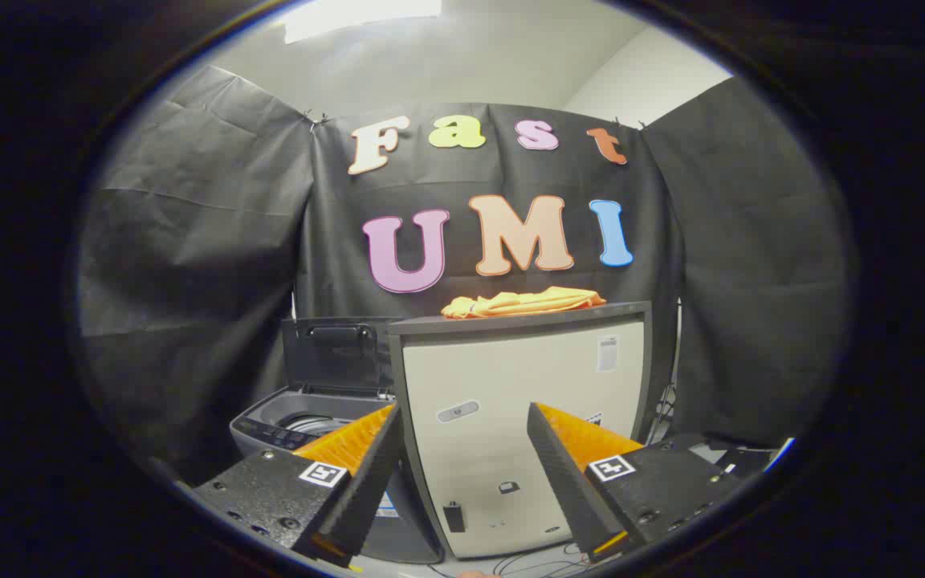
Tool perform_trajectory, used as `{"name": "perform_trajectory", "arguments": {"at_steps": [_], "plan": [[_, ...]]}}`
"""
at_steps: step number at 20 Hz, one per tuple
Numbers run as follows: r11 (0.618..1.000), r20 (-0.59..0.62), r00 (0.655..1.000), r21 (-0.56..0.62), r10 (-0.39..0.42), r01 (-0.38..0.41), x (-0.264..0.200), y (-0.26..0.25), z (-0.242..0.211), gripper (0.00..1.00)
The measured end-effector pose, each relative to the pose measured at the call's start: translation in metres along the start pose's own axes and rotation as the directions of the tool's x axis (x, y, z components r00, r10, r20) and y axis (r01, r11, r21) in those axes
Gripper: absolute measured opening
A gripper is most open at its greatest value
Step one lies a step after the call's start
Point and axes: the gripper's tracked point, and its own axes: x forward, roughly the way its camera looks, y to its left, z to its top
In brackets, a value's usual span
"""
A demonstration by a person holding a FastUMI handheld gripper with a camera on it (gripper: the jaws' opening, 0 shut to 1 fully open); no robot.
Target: Put the clothes into the washing machine and then close the washing machine lid.
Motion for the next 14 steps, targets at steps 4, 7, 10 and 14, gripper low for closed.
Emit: {"name": "perform_trajectory", "arguments": {"at_steps": [4,7,10,14], "plan": [[1.000,-0.012,1.000,0.009,0.010,-0.010,0.003,0.007,-0.004,0.94],[1.000,-0.020,1.000,0.005,0.016,-0.016,0.004,0.009,-0.008,0.94],[1.000,-0.034,0.999,0.004,0.016,-0.016,0.004,0.009,-0.014,0.94],[1.000,-0.035,0.999,0.020,0.009,-0.008,0.006,0.006,-0.018,0.94]]}}
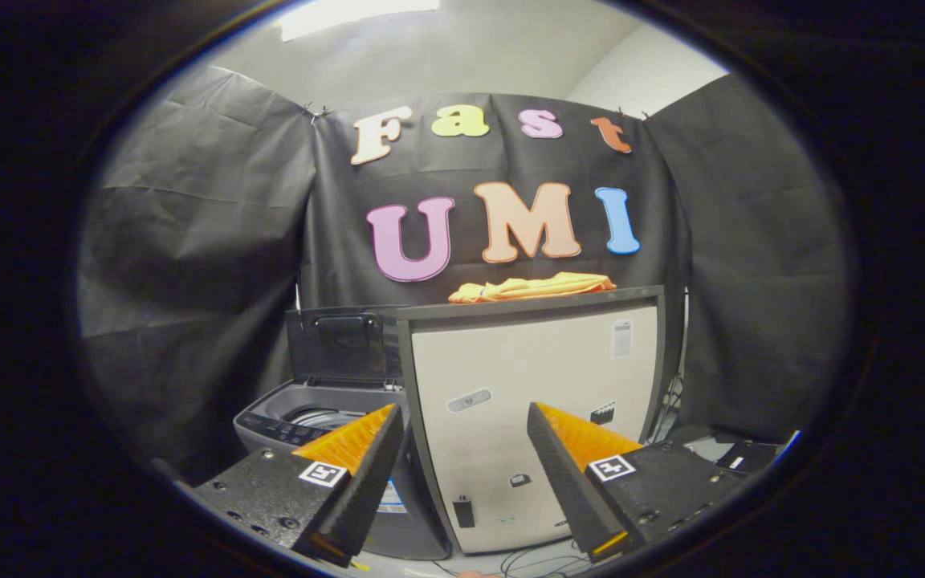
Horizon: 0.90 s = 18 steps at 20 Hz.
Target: Put the clothes into the washing machine and then close the washing machine lid.
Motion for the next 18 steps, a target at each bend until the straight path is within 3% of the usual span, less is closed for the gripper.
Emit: {"name": "perform_trajectory", "arguments": {"at_steps": [4,10,18], "plan": [[0.998,0.006,1.000,0.059,0.022,-0.022,0.008,0.001,0.007,0.94],[0.978,0.030,0.996,0.191,0.084,-0.088,0.045,0.001,0.063,0.94],[0.992,0.022,0.991,-0.002,0.129,-0.129,0.123,-0.002,0.153,0.94]]}}
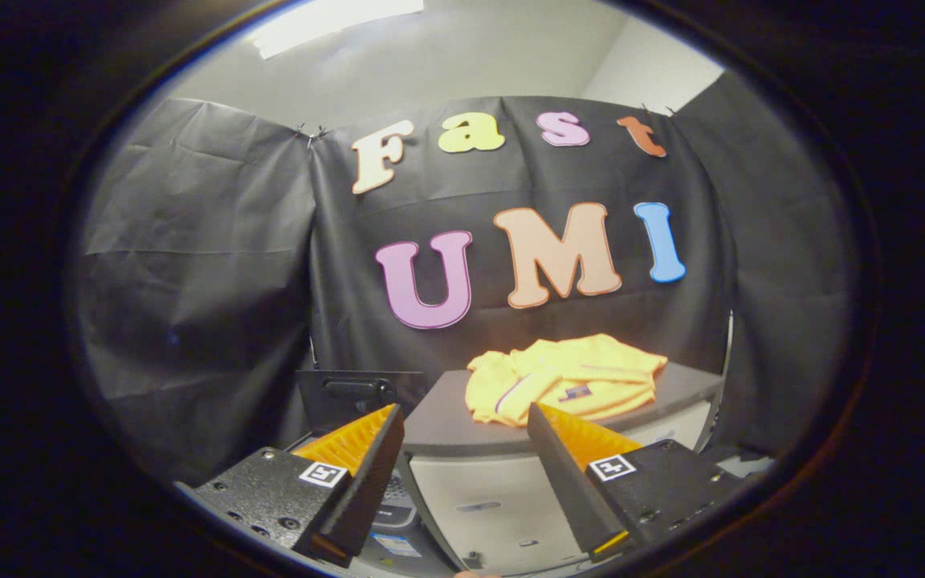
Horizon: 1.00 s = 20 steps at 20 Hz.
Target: Put the clothes into the washing machine and then close the washing machine lid.
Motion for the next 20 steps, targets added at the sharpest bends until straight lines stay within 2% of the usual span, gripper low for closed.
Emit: {"name": "perform_trajectory", "arguments": {"at_steps": [6,10,17,20], "plan": [[0.992,-0.022,0.998,-0.114,-0.058,0.055,0.077,-0.036,0.053,0.95],[0.995,-0.108,0.990,-0.060,-0.090,0.084,0.128,-0.064,0.058,0.97],[0.968,-0.299,0.922,-0.129,-0.246,0.216,0.194,-0.143,0.015,0.98],[0.973,-0.425,0.875,-0.096,-0.232,0.211,0.212,-0.149,-0.031,0.97]]}}
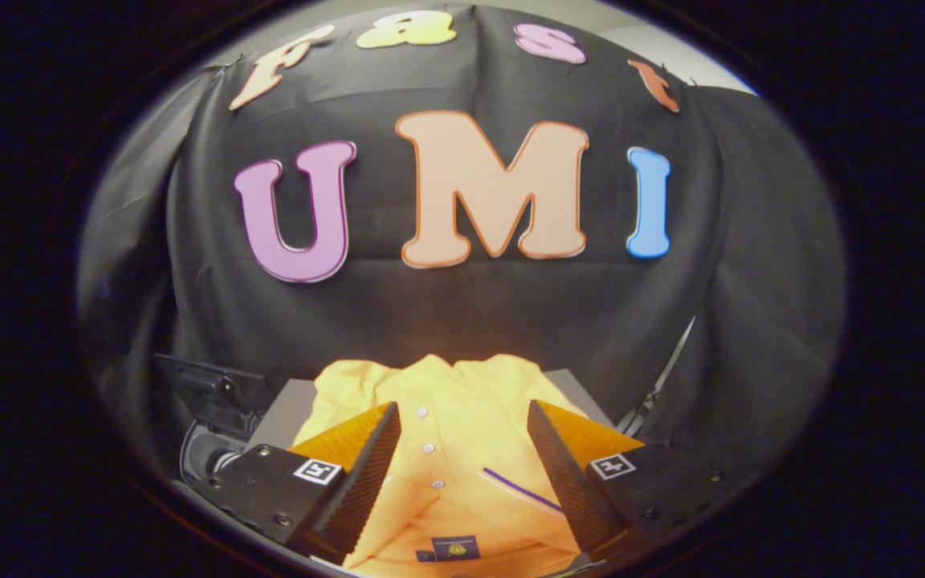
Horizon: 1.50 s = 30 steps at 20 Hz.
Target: Put the clothes into the washing machine and then close the washing machine lid.
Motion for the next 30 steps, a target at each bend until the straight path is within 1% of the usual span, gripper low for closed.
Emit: {"name": "perform_trajectory", "arguments": {"at_steps": [2,3,4,5,7,9,10,11,12,13,14,15,16,17,18,19,20,22,24,27,30], "plan": [[1.000,-0.058,0.998,0.010,0.028,-0.027,0.018,0.011,-0.020,0.95],[0.999,-0.069,0.997,0.009,0.044,-0.044,0.023,0.017,-0.023,0.96],[0.999,-0.096,0.994,0.006,0.045,-0.045,0.029,0.021,-0.031,0.96],[1.000,-0.152,0.988,-0.005,0.025,-0.026,0.033,0.021,-0.040,0.95],[0.999,-0.239,0.971,-0.029,0.015,-0.022,0.039,0.023,-0.056,0.99],[1.000,-0.222,0.975,-0.031,-0.004,-0.003,0.043,0.021,-0.050,0.86],[0.999,-0.251,0.967,-0.030,-0.028,0.021,0.039,0.016,-0.056,0.80],[0.999,-0.230,0.972,-0.033,-0.038,0.031,0.036,0.013,-0.054,0.74],[0.998,-0.217,0.975,-0.037,-0.049,0.042,0.040,0.011,-0.053,0.56],[0.998,-0.242,0.968,-0.033,-0.062,0.055,0.037,0.009,-0.059,0.39],[0.998,-0.225,0.973,-0.034,-0.059,0.053,0.032,0.011,-0.056,0.22],[0.999,-0.220,0.975,-0.024,-0.040,0.035,0.031,0.015,-0.055,0.16],[1.000,-0.221,0.975,-0.006,-0.013,0.012,0.025,0.020,-0.058,0.07],[1.000,-0.200,0.980,0.023,0.016,-0.012,0.018,0.025,-0.056,0.04],[0.998,-0.155,0.987,0.054,0.033,-0.025,0.008,0.029,-0.051,0.01],[0.997,-0.102,0.994,0.078,0.030,-0.022,0.003,0.028,-0.041,0.01],[0.995,-0.075,0.996,0.096,0.038,-0.030,-0.006,0.030,-0.035,0.00],[0.996,-0.077,0.996,0.076,0.040,-0.034,-0.026,0.034,-0.034,0.00],[0.999,-0.054,0.998,0.044,0.025,-0.022,-0.046,0.041,-0.025,0.00],[0.999,0.005,1.000,0.045,0.021,-0.021,-0.073,0.055,0.002,0.00],[0.999,0.049,0.998,0.041,0.030,-0.032,-0.088,0.075,0.024,0.00]]}}
